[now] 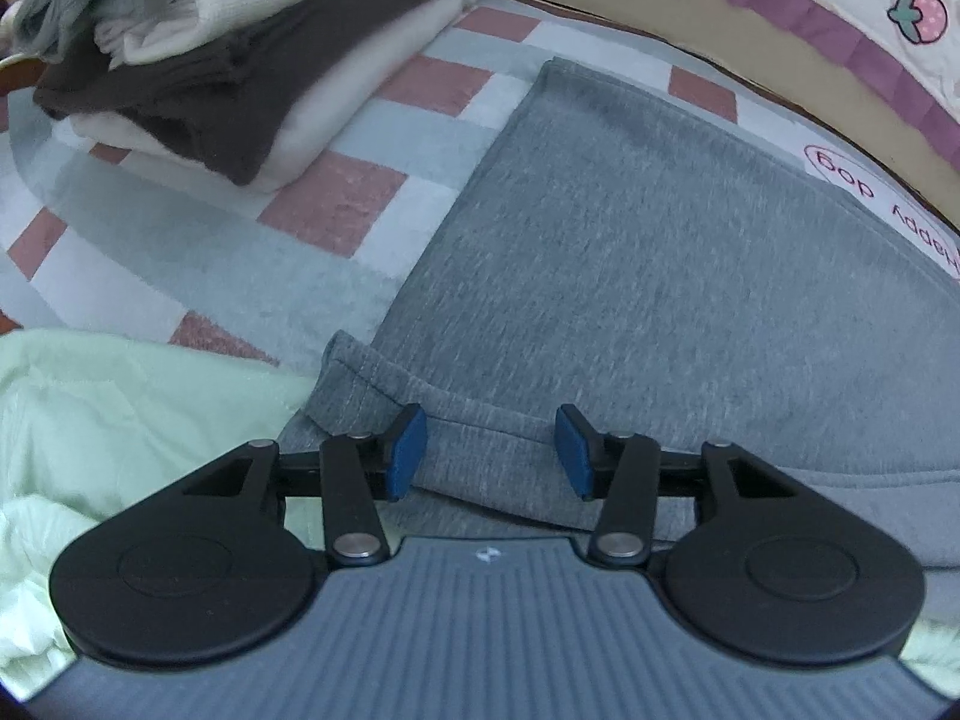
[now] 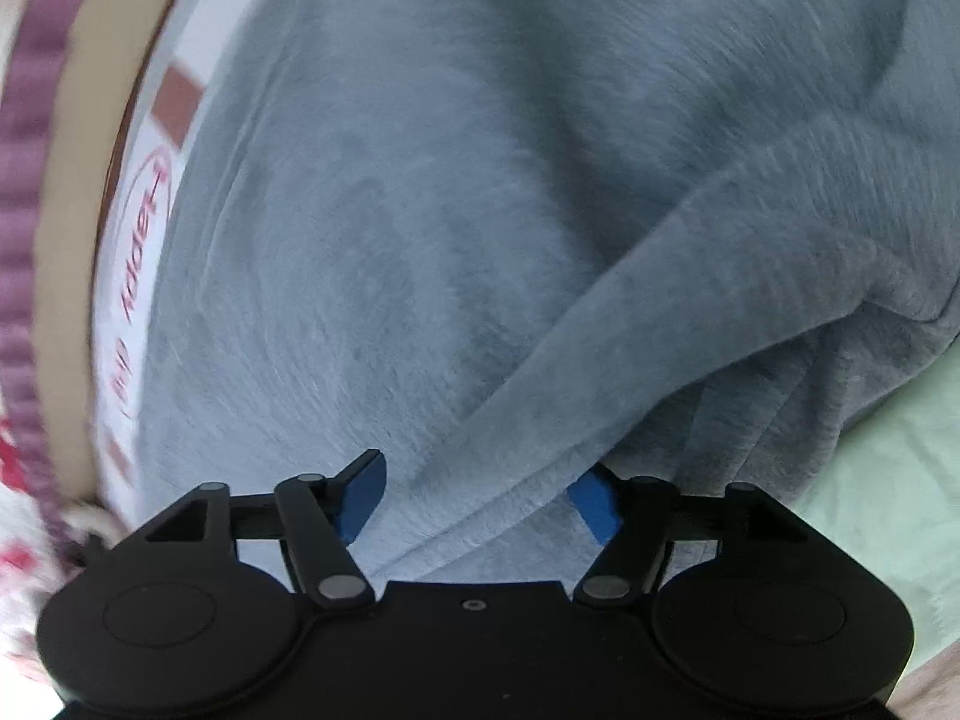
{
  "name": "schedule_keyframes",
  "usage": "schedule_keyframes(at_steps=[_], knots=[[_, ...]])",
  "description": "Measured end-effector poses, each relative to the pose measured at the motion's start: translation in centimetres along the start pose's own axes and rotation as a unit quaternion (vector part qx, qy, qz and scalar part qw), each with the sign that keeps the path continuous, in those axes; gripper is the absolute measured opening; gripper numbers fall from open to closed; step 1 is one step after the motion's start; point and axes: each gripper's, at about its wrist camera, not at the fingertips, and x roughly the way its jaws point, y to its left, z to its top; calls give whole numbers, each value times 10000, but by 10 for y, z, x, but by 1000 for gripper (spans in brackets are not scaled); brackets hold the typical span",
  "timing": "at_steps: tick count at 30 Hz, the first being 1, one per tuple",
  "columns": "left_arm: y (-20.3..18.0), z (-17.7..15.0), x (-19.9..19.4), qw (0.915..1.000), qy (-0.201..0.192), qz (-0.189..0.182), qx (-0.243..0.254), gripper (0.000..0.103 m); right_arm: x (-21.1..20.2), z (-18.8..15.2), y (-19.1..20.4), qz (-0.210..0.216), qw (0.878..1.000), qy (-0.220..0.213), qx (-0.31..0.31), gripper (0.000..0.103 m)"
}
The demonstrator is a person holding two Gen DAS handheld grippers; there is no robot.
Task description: Fold clothes
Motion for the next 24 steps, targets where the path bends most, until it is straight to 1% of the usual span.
schedule_keyframes(at_steps=[1, 2, 3, 4, 5, 6, 7, 8, 9, 10, 11, 12, 13, 14, 15, 16, 17, 18, 19, 21, 22, 23, 24], knots=[[0, 0, 1, 10000, -12, 6, 70, 47, -2, -5, 5, -138, 9995, -122, -255, 18], [-2, 0, 1, 9998, -35, 41, 169, 42, -4, -9, 8, -82, 9987, -188, -472, 5], [-5, 1, 0, 9994, -140, 62, 306, 18, -8, -12, 8, 73, 9981, -257, -561, 5], [-8, 2, -3, 9986, -262, 79, 450, 2, -14, -13, 6, 262, 9974, -322, -584, 5], [-12, 5, -7, 9973, -424, 21, 595, 0, -21, -12, 5, 495, 9960, -366, -647, 6], [-13, 9, -14, 9958, -661, -57, 627, 0, -32, -11, 1, 874, 9926, -457, -707, 6], [-13, 16, -28, 9919, -1090, -176, 631, 0, -48, -12, -5, 1391, 9850, -637, -802, 6], [-14, 22, -44, 9854, -1553, -304, 633, 0, -64, -15, -12, 1941, 9729, -850, -925, 6], [-13, 27, -62, 9760, -2069, -282, 619, 0, -83, -23, -20, 2428, 9549, -1234, -1185, 6], [-9, 30, -76, 9667, -2492, -281, 508, 0, -102, -35, -28, 2866, 9302, -1717, -1522, 6], [-5, 32, -91, 9561, -2891, -288, 377, 0, -116, -46, -38, 3075, 9085, -2149, -1843, 6], [2, 32, -97, 9496, -3112, -343, 168, 0, -125, -57, -48, 3143, 8888, -2549, -2153, 5], [10, 31, -97, 9487, -3137, -390, -34, 0, -121, -65, -55, 2934, 8879, -2671, -2327, 5], [16, 31, -87, 9569, -2864, -448, -165, 0, -109, -72, -59, 2557, 8985, -2624, -2418, 5], [22, 30, -76, 9656, -2534, -509, -283, 0, -97, -71, -64, 2167, 9100, -2518, -2482, 5], [28, 28, -62, 9745, -2117, -567, -486, 1, -84, -67, -69, 1767, 9212, -2372, -2527, 5], [34, 26, -48, 9804, -1711, -700, -678, 2, -72, -63, -73, 1363, 9306, -2223, -2568, 6], [37, 22, -37, 9821, -1431, -861, -872, 3, -61, -56, -81, 1156, 9372, -2090, -2540, 6], [38, 17, -30, 9814, -1275, -1002, -1027, 3, -54, -50, -84, 1140, 9395, -2030, -2514, 6], [32, 13, -21, 9821, -1108, -1116, -1038, 6, -51, -53, -81, 1089, 9376, -2061, -2579, 7], [24, 16, -20, 9840, -1088, -1083, -910, 7, -53, -55, -80, 1020, 9364, -2072, -2642, 7], [16, 18, -18, 9858, -1076, -1040, -765, 11, -51, -55, -81, 949, 9359, -2056, -2699, 8], [8, 21, -17, 9874, -1064, -996, -620, 17, -47, -54, -82, 877, 9358, -2024, -2751, 10]])
